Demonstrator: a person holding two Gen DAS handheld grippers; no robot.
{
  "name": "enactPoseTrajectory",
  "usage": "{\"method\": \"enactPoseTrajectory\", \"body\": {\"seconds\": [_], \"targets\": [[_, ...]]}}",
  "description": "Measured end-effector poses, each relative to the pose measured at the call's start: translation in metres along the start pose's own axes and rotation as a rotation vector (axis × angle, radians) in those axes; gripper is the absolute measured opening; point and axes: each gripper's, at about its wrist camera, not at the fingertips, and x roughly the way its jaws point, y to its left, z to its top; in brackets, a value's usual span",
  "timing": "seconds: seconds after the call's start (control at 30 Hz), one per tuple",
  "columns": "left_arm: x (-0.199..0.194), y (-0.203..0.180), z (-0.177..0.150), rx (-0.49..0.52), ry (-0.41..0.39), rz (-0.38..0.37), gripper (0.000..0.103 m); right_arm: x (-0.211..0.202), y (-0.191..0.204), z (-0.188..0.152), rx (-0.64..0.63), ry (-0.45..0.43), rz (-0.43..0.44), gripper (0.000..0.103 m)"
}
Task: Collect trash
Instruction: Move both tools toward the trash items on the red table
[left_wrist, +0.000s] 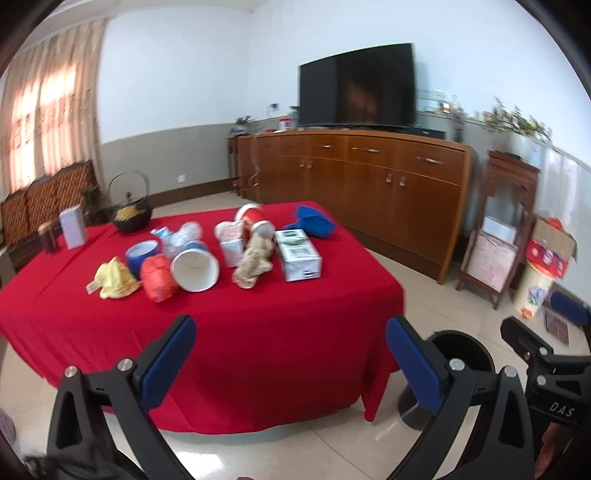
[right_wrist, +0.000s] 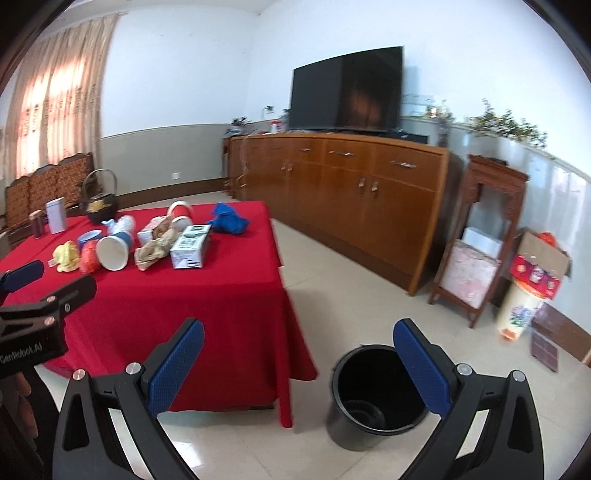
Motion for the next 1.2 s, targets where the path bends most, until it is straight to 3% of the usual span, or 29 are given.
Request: {"method": "enactPoseTrajectory", "body": {"seconds": [0.17, 0.3, 0.4, 0.53, 0.63, 0.87, 1.07, 1.2], "targets": [[0.027, 0.048, 0.000, -0.116, 0.076, 0.089, 0.103, 0.025, 0.017, 0.007, -0.027, 0.026, 0.072, 0.103], [0.035, 0.078, -0.001, -0.156, 0.064, 0.158, 0.103, 0.046, 0.037, 0.014, -0.061, 0.054, 0.139, 0.103], [0.040, 0.096, 0.002, -0.185, 0.062, 0.173, 0.103, 0.062, 0.057, 0.022, -0.080, 0.055, 0.191, 0.103], [0.059, 0.122, 0.003, -0.255, 0.078, 0.120, 0.103, 0.093, 0.084, 0.035, -0.106, 0.099, 0.238, 0.103], [0.078, 0.136, 0.001, -0.288, 0.111, 0.203, 0.103, 0.112, 0.096, 0.043, -0.105, 0.124, 0.267, 0.103], [0.125, 0.152, 0.006, -0.213, 0.155, 0.282, 0.102, 0.147, 0.121, 0.059, -0.129, 0.120, 0.277, 0.103], [0.158, 0.169, 0.009, -0.231, 0.184, 0.254, 0.102, 0.185, 0.143, 0.069, -0.144, 0.146, 0.296, 0.091], [0.169, 0.173, 0.010, -0.220, 0.192, 0.262, 0.096, 0.210, 0.151, 0.072, -0.139, 0.175, 0.288, 0.086]]}}
